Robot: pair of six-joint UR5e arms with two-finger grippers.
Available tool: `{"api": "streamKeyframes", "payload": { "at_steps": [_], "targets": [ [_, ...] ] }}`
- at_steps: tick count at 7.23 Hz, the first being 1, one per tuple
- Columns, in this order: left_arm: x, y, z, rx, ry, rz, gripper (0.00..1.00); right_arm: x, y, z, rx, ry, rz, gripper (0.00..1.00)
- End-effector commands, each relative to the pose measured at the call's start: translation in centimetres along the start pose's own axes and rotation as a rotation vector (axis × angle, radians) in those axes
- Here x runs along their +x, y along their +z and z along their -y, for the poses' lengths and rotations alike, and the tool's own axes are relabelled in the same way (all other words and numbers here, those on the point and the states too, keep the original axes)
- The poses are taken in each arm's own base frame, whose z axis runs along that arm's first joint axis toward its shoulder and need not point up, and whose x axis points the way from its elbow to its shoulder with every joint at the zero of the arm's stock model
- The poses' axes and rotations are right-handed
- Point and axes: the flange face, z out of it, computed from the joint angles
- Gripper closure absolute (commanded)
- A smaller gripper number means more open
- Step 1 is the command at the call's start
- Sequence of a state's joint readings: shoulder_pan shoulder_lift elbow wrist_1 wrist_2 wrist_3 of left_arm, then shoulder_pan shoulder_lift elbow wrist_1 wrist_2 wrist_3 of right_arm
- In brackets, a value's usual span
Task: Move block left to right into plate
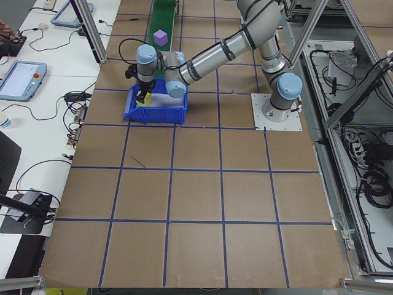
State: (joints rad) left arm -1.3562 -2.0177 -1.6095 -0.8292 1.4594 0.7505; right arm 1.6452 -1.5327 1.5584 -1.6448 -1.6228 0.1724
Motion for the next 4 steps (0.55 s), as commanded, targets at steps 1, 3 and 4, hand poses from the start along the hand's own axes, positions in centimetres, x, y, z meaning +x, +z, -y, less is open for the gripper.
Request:
{"api": "streamKeyframes", "payload": {
  "at_steps": [1, 3, 4],
  "targets": [
    [2.5, -10.4, 1.5, 0.151, 0.018, 0.053, 0.51, 1.7, 1.2, 4.4, 0.016, 0.038, 0.009, 0.0],
    [8.9, -13.3, 4.2, 0.25, 0.102, -0.024, 0.51, 5.2, 4.6, 8.5, 0.057, 0.081, 0.007, 0.0],
    [10.8, -11.7, 4.6, 0.239, 0.078, -0.075, 0.51, 7.7, 7.4, 10.1, 0.013, 0.112, -0.002, 0.0]
  ]
}}
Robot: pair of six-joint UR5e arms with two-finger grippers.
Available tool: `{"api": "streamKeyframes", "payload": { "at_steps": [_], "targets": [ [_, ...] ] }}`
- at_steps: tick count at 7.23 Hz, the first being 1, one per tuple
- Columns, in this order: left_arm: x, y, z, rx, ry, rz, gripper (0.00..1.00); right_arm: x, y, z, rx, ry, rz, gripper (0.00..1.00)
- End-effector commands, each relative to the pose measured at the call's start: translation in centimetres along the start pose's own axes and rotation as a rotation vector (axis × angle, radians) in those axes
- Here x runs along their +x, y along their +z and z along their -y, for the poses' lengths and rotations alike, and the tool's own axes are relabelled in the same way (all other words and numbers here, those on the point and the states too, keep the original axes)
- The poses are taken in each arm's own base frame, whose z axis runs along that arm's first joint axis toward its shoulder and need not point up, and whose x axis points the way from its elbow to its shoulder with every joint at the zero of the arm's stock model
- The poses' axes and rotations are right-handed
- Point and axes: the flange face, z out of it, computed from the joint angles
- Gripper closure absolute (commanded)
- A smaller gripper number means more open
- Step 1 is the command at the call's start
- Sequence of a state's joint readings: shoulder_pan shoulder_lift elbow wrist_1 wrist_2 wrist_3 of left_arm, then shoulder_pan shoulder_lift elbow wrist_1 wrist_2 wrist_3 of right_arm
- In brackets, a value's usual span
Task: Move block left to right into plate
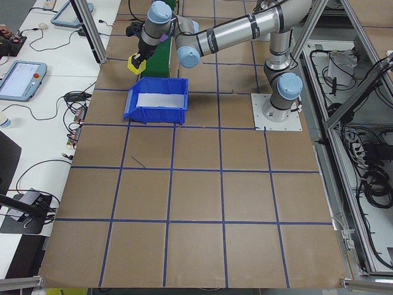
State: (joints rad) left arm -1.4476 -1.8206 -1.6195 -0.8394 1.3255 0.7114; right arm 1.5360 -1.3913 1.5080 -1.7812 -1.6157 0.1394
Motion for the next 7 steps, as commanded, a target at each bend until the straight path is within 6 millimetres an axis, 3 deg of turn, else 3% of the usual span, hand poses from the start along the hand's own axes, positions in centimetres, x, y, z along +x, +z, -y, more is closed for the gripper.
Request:
{"api": "streamKeyframes", "payload": {
  "at_steps": [1, 3, 4, 5, 7],
  "targets": [
    [4.3, 3.2, 1.0, 0.01, -0.026, -0.158, 0.51, 5.3, 6.3, 4.0, -0.074, 0.025, -0.01, 0.0],
    [8.2, 8.8, -0.2, -0.082, -0.069, -0.248, 0.51, 7.3, 9.3, 5.2, -0.031, -0.072, 0.058, 0.0],
    [9.5, 10.9, -0.5, -0.112, -0.056, -0.269, 0.51, 10.5, 11.9, 6.4, -0.032, -0.052, 0.122, 0.0],
    [9.6, 12.3, -0.8, -0.124, -0.055, -0.277, 0.51, 12.3, 13.7, 7.5, -0.036, -0.098, 0.207, 0.0],
    [9.5, 14.0, -1.2, -0.132, -0.057, -0.279, 0.49, 14.3, 15.5, 8.4, -0.046, -0.047, 0.281, 0.0]
  ]
}}
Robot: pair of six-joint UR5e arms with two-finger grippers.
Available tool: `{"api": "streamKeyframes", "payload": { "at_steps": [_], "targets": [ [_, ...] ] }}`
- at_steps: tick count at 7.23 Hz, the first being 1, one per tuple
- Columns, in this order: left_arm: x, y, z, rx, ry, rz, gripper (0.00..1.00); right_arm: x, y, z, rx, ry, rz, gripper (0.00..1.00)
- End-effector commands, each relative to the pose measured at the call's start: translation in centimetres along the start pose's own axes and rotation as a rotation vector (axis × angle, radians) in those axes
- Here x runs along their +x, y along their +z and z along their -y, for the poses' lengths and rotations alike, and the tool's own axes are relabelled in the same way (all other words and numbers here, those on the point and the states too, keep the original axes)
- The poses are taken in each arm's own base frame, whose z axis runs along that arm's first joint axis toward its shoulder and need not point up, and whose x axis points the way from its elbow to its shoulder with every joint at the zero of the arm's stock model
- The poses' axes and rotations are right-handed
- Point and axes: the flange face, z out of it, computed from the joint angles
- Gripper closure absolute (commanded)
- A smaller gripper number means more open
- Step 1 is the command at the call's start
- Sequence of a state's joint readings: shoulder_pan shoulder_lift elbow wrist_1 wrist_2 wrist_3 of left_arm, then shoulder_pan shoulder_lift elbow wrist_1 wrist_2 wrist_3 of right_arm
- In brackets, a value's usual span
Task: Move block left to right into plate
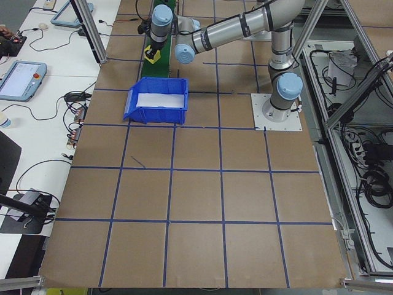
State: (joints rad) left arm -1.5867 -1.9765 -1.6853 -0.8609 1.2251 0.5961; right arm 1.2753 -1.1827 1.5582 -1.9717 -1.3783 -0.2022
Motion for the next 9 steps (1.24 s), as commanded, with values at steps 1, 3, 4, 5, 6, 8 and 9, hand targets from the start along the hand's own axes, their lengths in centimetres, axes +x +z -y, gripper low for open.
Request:
{"api": "streamKeyframes", "payload": {
  "at_steps": [1, 3, 4, 5, 6, 8, 9],
  "targets": [
    [-0.6, 1.0, -0.1, -0.012, 0.001, 0.02, 0.0, 3.7, 1.6, 0.8, 0.003, 0.063, 0.12, 0.0],
    [-0.9, -1.7, 0.3, -0.026, -0.011, 0.128, 0.0, 3.7, 1.4, 0.6, 0.005, -0.01, 0.124, 0.0],
    [-0.8, -3.8, 0.2, -0.049, -0.015, 0.197, 0.0, 3.6, 1.4, 0.6, -0.001, -0.015, 0.126, 0.0],
    [0.1, -6.4, -0.4, -0.094, -0.024, 0.219, 0.0, 3.3, 1.8, 0.5, -0.011, -0.023, 0.131, 0.0],
    [1.5, -10.0, -1.1, -0.117, -0.037, 0.212, 0.0, 2.9, 1.6, 0.5, -0.005, -0.058, 0.129, 0.0],
    [3.4, -16.1, -4.2, -0.198, -0.103, 0.171, 0.0, 1.8, 1.4, 0.5, 0.005, -0.078, 0.123, 0.0],
    [3.4, -19.3, -6.3, -0.247, -0.144, 0.196, 0.0, 1.8, 1.4, 0.5, 0.003, -0.076, 0.124, 0.0]
  ]
}}
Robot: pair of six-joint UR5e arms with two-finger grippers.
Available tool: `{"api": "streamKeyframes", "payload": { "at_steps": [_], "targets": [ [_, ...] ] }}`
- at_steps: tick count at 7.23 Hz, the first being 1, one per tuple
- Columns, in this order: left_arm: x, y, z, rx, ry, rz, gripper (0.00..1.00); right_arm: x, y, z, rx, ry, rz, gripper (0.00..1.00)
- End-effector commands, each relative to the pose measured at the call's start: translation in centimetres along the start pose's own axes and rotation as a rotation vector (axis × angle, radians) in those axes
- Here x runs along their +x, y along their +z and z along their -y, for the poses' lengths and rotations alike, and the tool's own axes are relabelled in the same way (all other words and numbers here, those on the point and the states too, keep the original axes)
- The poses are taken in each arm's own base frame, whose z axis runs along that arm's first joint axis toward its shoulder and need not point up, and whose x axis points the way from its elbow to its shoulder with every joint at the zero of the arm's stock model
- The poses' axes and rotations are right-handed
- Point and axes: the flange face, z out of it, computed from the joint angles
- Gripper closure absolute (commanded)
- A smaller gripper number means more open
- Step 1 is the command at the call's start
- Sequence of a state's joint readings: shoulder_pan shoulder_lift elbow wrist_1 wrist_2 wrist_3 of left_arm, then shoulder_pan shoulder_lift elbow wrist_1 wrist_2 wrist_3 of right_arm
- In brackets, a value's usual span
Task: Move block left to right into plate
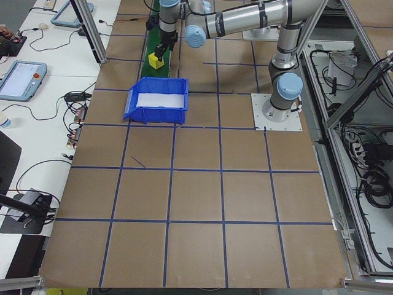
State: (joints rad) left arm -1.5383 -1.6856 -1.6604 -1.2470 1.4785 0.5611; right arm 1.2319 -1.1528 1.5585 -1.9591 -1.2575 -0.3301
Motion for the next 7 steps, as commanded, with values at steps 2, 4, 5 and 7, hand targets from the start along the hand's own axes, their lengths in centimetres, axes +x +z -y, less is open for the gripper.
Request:
{"api": "streamKeyframes", "payload": {
  "at_steps": [2, 4, 5, 7],
  "targets": [
    [0.6, -4.6, -5.1, -0.125, -0.171, -0.007, 0.0, -0.1, 0.9, -0.3, -0.014, 0.005, 0.006, 0.0],
    [0.9, -5.5, -5.4, -0.115, -0.227, 0.012, 0.0, -1.6, 1.4, -0.2, -0.02, -0.014, 0.007, 0.0],
    [0.5, -6.5, -6.3, -0.123, -0.407, 0.071, 0.0, -1.7, 1.8, -0.2, -0.024, -0.014, 0.008, 0.0],
    [0.3, -7.2, -7.0, -0.137, -0.56, 0.155, 0.0, -1.4, 2.5, -0.1, -0.031, -0.015, 0.009, 0.0]
  ]
}}
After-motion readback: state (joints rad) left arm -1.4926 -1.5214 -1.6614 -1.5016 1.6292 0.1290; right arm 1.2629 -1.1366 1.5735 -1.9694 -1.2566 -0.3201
